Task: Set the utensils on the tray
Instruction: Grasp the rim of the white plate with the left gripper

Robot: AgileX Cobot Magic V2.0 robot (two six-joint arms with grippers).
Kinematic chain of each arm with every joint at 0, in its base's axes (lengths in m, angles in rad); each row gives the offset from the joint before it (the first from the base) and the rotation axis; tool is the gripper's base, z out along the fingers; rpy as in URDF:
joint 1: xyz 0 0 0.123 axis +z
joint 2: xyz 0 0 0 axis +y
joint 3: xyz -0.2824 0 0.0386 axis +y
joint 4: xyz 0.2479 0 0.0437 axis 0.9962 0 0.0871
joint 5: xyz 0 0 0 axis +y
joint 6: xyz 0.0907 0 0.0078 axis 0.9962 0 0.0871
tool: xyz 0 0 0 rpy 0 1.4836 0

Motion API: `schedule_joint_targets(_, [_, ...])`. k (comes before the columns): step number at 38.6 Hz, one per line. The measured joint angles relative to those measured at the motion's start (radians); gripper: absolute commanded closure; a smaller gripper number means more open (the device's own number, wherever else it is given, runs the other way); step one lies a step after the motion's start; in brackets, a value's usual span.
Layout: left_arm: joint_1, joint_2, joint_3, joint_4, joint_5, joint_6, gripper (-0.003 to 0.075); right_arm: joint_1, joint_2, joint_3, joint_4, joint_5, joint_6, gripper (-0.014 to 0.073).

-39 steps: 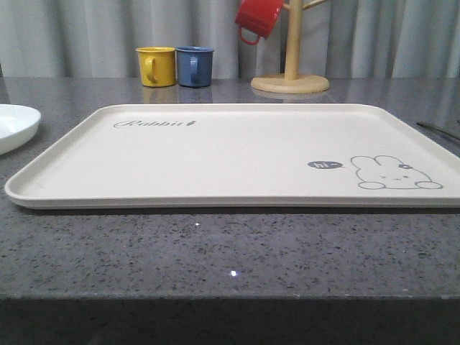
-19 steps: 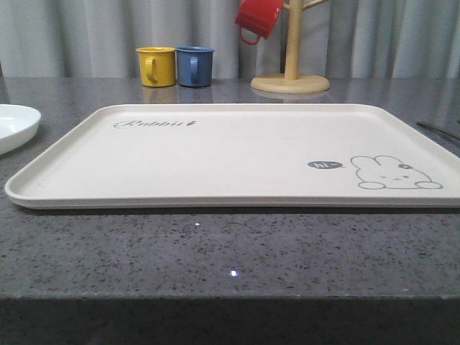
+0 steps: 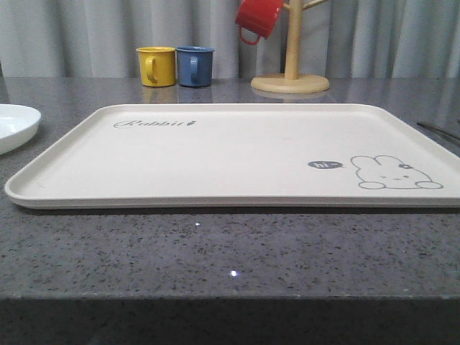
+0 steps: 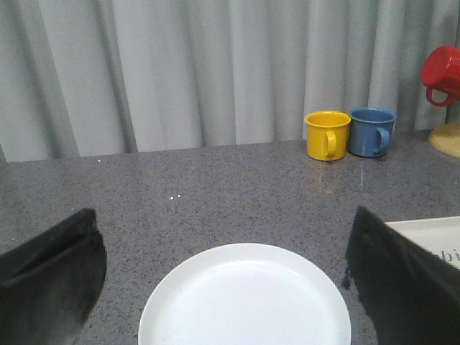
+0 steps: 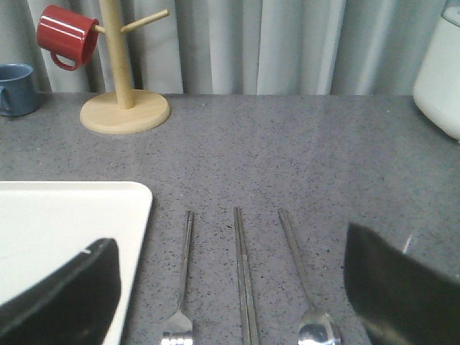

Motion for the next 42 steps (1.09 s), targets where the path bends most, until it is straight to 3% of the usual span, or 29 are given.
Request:
schedule_joint_targets(6, [-0.056,0.149,-0.103,0.000,0.115,0.000,0.0111,0.000,0.000,0.000,0.000,0.000,0.000,-0.0058])
schedule_joint_targets(16, [-0.176,0.487,-0.369,0.004,0.491,0.004,0.0111,0.000,0.000,0.000,0.000,0.000,0.000,-0.0057])
schedule_joint_targets(26, [-0.185,0.769,-0.586,0.008,0.788,0.013,0.0153,0.000,0.000,0.000,0.000,0.001,0.000,-0.0057])
schedule_joint_targets(32, [-0.185,0.894,-0.658,0.008,0.878,0.047,0.0234,0.000,0.000,0.000,0.000,0.001,0.000,-0.0057])
schedule_joint_targets(42, [-0.185,1.013,-0.682,0.008,0.895,0.071,0.0311,0.000,0.000,0.000,0.000,0.001,0.000,-0.0057])
